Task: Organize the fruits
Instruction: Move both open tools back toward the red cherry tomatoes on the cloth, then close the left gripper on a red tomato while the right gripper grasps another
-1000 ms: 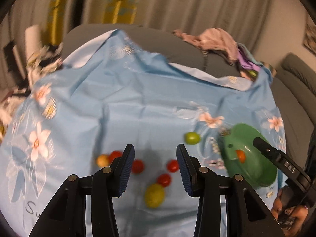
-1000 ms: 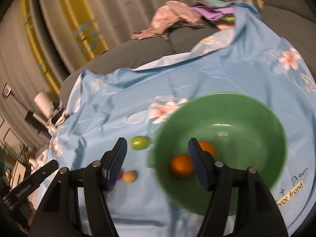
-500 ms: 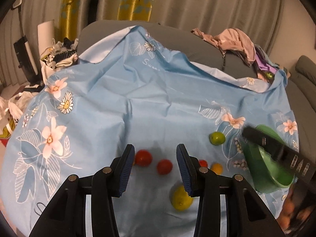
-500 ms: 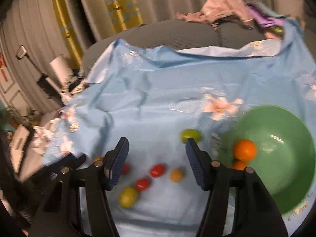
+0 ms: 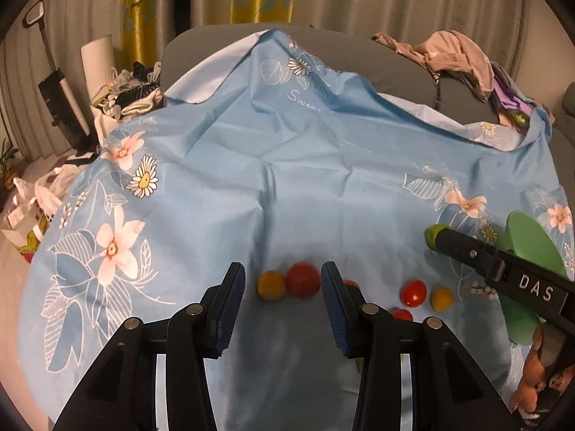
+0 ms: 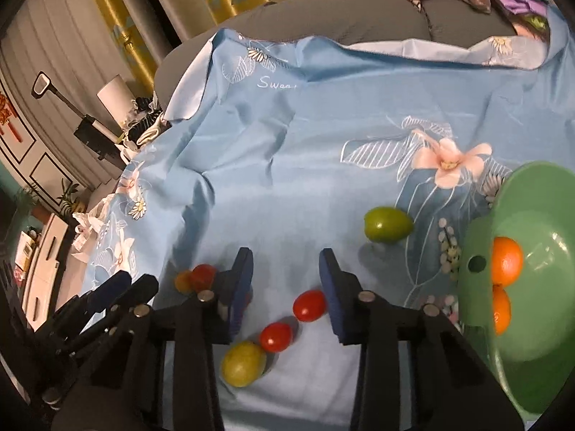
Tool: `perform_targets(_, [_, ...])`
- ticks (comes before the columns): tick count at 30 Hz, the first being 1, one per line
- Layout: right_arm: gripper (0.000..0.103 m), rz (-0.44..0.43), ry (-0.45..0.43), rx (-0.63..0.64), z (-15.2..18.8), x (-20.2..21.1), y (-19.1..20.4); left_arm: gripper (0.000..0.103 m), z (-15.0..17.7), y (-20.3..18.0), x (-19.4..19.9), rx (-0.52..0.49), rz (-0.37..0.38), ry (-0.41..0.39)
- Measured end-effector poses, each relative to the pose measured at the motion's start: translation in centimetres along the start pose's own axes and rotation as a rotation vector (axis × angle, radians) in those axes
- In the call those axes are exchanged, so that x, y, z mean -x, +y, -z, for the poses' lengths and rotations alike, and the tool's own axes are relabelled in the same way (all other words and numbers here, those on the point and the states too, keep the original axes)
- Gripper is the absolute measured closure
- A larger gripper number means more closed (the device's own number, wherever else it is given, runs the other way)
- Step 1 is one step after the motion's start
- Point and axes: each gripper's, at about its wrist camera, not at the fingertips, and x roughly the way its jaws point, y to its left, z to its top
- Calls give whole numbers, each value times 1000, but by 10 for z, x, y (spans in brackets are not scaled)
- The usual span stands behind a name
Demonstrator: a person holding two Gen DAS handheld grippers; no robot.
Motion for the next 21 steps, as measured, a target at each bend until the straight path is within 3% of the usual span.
perform_targets(6, [65, -25, 35, -51, 8, -4, -11, 61, 1, -1, -2, 9, 24, 15])
perform_targets(10, [65, -46, 54, -68, 12, -7, -15, 61, 1, 3, -7, 61, 116, 54])
perform_targets(18, [68, -61, 109, -86, 18, -18, -19, 64, 6, -1, -28, 113, 220, 155])
perform_targets(21, [69, -46, 137, -78, 20, -28, -20, 64, 8, -7, -42, 118, 208, 192])
